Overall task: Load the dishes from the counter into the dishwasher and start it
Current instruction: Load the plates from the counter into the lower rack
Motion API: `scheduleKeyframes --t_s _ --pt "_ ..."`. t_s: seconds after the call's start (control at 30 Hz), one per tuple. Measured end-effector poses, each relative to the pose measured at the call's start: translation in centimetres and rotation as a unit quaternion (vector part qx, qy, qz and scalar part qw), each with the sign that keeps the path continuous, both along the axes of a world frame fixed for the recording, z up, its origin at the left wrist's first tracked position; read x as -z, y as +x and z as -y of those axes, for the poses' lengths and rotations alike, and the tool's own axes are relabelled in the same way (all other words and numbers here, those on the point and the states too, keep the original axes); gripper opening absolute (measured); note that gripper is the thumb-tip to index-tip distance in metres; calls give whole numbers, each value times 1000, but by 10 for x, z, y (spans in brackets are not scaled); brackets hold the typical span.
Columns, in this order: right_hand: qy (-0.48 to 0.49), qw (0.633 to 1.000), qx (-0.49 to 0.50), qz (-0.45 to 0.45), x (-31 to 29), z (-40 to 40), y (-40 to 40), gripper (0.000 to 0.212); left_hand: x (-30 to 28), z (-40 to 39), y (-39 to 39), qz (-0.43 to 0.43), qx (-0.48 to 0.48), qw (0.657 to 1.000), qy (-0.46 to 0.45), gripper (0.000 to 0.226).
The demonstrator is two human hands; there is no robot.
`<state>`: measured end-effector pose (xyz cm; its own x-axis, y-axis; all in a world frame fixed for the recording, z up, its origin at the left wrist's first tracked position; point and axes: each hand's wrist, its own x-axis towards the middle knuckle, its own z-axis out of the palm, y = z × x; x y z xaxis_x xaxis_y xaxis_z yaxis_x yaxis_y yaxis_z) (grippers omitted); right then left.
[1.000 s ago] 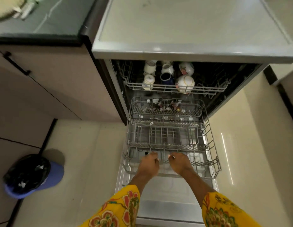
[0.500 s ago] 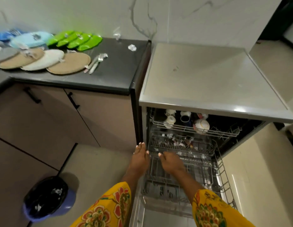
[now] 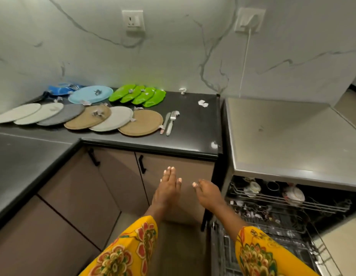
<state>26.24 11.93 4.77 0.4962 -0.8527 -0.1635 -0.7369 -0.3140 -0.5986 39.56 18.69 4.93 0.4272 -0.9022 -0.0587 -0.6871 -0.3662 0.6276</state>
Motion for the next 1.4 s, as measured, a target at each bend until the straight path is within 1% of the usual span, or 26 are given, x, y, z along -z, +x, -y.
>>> scheduleKeyframes --t_s 0.1,0.2,0.4,0.53,0.6,0.67,0.83,0.93,1.07,1.2,1.3,1.4 --pt "-5 1000 -10 -5 -16 -6 40 48 -17 -6 41 12 -6 1000 -12 57" --pt "-26 999 -29 -10 -32 -6 72 51 -31 -8 73 18 -19 999 -20 57" --pt "-66 997 -31 -16 -57 9 116 48 -56 0 109 -4 -56 997 -48 58" --pt "-76 996 -36 5 -66 27 138 39 -69 17 129 -27 -87 994 -60 58" --pt "-74 996 -42 19 -68 37 149 41 -71 27 140 -30 -94 993 -58 58" --pt "-79 995 -52 13 -69 53 160 43 -69 40 151 -39 -103 993 -53 58" --pt "-73 994 -77 18 -62 112 197 40 -54 83 183 -63 -149 986 -38 58" --pt "-61 994 -90 7 -61 152 223 39 -49 114 200 -91 -194 976 -34 56" --pt "-59 992 -114 -14 -61 197 256 43 -40 146 221 -114 -257 960 4 60" --pt "-48 990 -131 -31 -51 234 287 48 -34 169 239 -124 -337 933 30 67" --pt "-28 988 -142 -53 -42 253 308 49 -31 184 249 -108 -382 916 50 72" --pt "-16 987 -143 -70 -38 268 327 51 -30 199 251 -115 -438 890 50 77"
